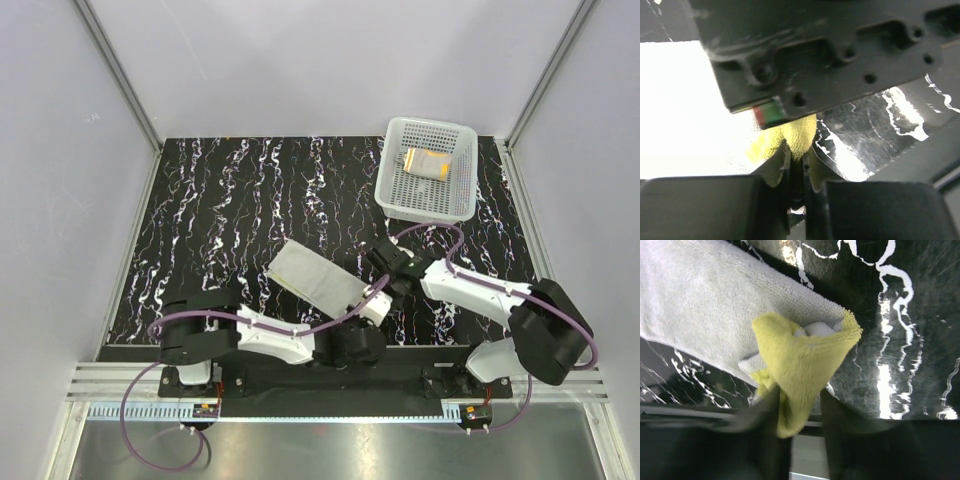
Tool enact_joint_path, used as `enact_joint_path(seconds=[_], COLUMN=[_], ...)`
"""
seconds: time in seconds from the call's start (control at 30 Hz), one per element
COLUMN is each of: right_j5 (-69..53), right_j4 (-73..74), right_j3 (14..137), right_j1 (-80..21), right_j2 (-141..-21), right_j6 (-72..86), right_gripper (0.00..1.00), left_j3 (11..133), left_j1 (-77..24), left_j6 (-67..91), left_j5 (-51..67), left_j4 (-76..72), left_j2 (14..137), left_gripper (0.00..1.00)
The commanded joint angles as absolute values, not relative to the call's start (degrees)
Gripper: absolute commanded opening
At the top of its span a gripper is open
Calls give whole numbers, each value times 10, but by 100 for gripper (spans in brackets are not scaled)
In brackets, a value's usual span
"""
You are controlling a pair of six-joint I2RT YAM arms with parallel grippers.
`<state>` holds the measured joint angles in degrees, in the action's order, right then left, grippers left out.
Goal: Roll the towels
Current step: Roll the towel
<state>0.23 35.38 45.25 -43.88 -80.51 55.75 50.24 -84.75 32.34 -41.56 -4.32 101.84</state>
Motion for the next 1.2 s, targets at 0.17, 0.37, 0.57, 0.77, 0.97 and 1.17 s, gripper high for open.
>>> enact_joint_path(seconds=[0.17, 0.37, 0.57, 0.77, 0.97, 1.17], right_j5=[100, 201, 204, 159, 68, 21], right_j4=[438, 526, 498, 368, 231, 104], right_j3=[516, 551, 504, 407, 321, 264], right_j1=[-443, -442, -442, -442, -442, -442], right_j2=[-722, -679, -586, -469, -468, -525], right_j6=[564, 586, 607, 610, 626, 638], right_gripper=[100, 100, 100, 100, 98, 96], left_j3=[441, 404, 374, 334, 281, 241], left_j1=[-810, -764, -717, -663, -596, -545], left_j6=[345, 369, 426, 469, 525, 592], left_j5=[-290, -187, -126, -50, 72, 163], left_j4=[-111, -141, -150, -189, -306, -455], left_j2=[932, 897, 860, 830, 859, 927], left_gripper=[0, 0, 0, 0, 0, 0])
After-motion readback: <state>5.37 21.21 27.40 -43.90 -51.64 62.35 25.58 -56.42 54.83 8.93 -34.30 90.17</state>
